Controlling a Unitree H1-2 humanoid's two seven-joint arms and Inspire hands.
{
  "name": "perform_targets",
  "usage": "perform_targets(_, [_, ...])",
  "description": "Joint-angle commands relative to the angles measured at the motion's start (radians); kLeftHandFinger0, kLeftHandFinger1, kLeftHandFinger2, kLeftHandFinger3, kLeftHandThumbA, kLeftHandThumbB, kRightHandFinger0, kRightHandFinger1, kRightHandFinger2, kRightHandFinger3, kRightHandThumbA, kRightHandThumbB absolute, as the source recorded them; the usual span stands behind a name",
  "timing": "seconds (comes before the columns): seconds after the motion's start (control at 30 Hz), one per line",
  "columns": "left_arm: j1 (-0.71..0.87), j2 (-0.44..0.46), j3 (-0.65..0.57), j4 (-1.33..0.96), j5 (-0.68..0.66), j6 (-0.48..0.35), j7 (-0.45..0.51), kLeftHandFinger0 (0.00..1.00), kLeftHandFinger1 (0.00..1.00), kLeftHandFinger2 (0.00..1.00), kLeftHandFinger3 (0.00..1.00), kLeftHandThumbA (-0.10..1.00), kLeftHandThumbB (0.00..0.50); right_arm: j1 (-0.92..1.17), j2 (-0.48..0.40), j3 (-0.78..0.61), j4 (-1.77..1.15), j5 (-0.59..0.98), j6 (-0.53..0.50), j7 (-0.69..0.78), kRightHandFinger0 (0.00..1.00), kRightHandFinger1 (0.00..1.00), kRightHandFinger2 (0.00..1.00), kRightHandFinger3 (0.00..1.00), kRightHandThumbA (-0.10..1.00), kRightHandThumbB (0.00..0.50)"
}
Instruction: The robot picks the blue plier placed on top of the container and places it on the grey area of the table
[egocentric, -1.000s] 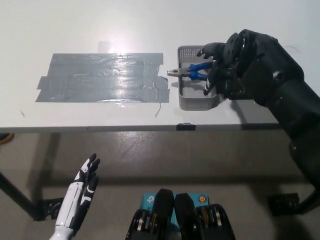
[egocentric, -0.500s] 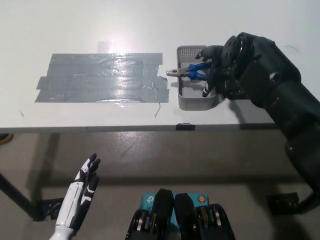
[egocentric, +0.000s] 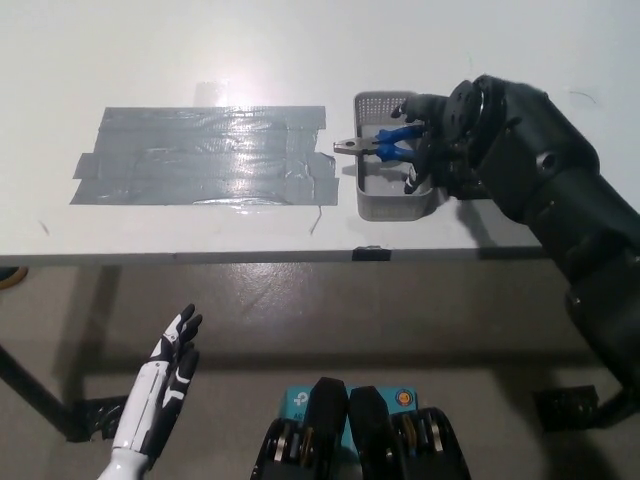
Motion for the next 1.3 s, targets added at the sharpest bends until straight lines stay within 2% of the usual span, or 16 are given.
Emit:
perform_targets(0.0, [-0.011,0.016,-0.008,-0.04,-0.008,-0.004,-0.019,1.0,1.0,1.0,1.0,1.0,0.233,-0.009,0.003,0.022,-0.027,-0.073,-0.126,-0.287,0.08,0.25,0.39,0.46,-0.1,0.24])
perform_targets(0.07, [-0.015,0.019,-0.008,-0.038,0.002,-0.007,-0.016,1.0,1.0,1.0,1.0,1.0,0.232,0.003,0.003,0.024,-0.025,-0.087,-0.149,-0.375,0.0,0.21,0.47,0.43,-0.1,0.242])
perform_targets(0.1, [-0.017,0.019,-0.008,-0.035,0.001,-0.011,-0.015,1.0,1.0,1.0,1.0,1.0,0.23,0.008,0.003,0.022,-0.021,-0.089,-0.171,-0.419,0.01,0.38,0.76,0.52,-0.1,0.223])
perform_targets(0.13, [-0.019,0.018,-0.008,-0.034,-0.001,-0.01,-0.016,1.0,1.0,1.0,1.0,1.0,0.229,0.008,0.002,0.023,-0.018,-0.09,-0.18,-0.431,0.03,0.44,0.85,0.62,-0.1,0.219])
perform_targets(0.17, [-0.019,0.019,-0.007,-0.034,-0.004,-0.011,-0.017,1.0,1.0,1.0,1.0,1.0,0.223,0.011,0.0,0.022,-0.017,-0.089,-0.197,-0.447,0.07,0.56,0.94,0.84,-0.1,0.207])
perform_targets(0.33, [-0.023,0.022,-0.007,-0.033,-0.014,-0.008,-0.024,1.0,1.0,1.0,1.0,1.0,0.219,0.02,-0.011,0.022,-0.013,-0.093,-0.209,-0.473,0.17,0.65,1.0,0.93,-0.1,0.216])
perform_targets(0.43, [-0.027,0.024,-0.007,-0.031,-0.014,-0.005,-0.026,1.0,1.0,1.0,1.0,1.0,0.212,0.026,-0.021,0.022,-0.02,-0.094,-0.214,-0.477,0.19,0.57,0.84,0.66,-0.1,0.209])
perform_targets(0.5, [-0.031,0.024,-0.008,-0.028,-0.01,-0.008,-0.025,1.0,1.0,1.0,1.0,1.0,0.2,0.027,-0.028,0.017,-0.014,-0.09,-0.232,-0.489,0.15,0.53,0.8,0.61,-0.1,0.209])
perform_targets(0.53, [-0.032,0.026,-0.01,-0.029,-0.011,-0.01,-0.027,1.0,1.0,1.0,1.0,1.0,0.195,0.025,-0.029,0.017,-0.014,-0.093,-0.217,-0.491,0.16,0.54,0.83,0.7,-0.1,0.209])
perform_targets(0.57, [-0.032,0.025,-0.01,-0.031,-0.009,-0.005,-0.028,1.0,1.0,1.0,1.0,1.0,0.197,0.023,-0.032,0.018,-0.014,-0.096,-0.222,-0.494,0.13,0.51,0.79,0.51,-0.1,0.199])
perform_targets(0.6, [-0.033,0.025,-0.009,-0.031,-0.01,-0.004,-0.029,1.0,1.0,1.0,1.0,1.0,0.209,0.021,-0.033,0.017,-0.013,-0.099,-0.23,-0.502,0.12,0.51,0.79,0.47,-0.1,0.205])
perform_targets(0.73, [-0.035,0.024,-0.006,-0.03,-0.016,-0.001,-0.029,1.0,1.0,1.0,1.0,1.0,0.204,-0.011,-0.039,0.014,-0.025,-0.109,-0.27,-0.544,0.15,0.66,1.0,0.37,-0.1,0.138])
perform_targets(0.8, [-0.035,0.023,-0.005,-0.031,-0.014,-0.001,-0.029,1.0,1.0,1.0,1.0,1.0,0.2,-0.035,-0.036,0.005,-0.027,-0.107,-0.285,-0.565,0.18,0.68,1.0,0.53,-0.1,0.166])
perform_targets(0.9, [-0.039,0.021,-0.006,-0.025,-0.011,-0.008,-0.029,1.0,1.0,1.0,1.0,1.0,0.188,-0.074,-0.043,0.006,-0.056,-0.119,-0.294,-0.568,0.23,0.75,1.0,1.0,-0.1,0.153])
perform_targets(0.97, [-0.04,0.019,-0.005,-0.025,-0.011,-0.009,-0.028,1.0,1.0,1.0,1.0,1.0,0.186,-0.091,-0.044,0.003,-0.062,-0.125,-0.304,-0.588,0.3,0.8,1.0,1.0,-0.1,0.159])
perform_targets(1.27, [-0.041,0.021,-0.005,-0.03,-0.01,0.001,-0.03,1.0,1.0,1.0,1.0,1.0,0.187,-0.139,-0.048,-0.03,-0.113,-0.112,-0.344,-0.6,0.21,0.6,0.93,0.94,-0.1,0.178])
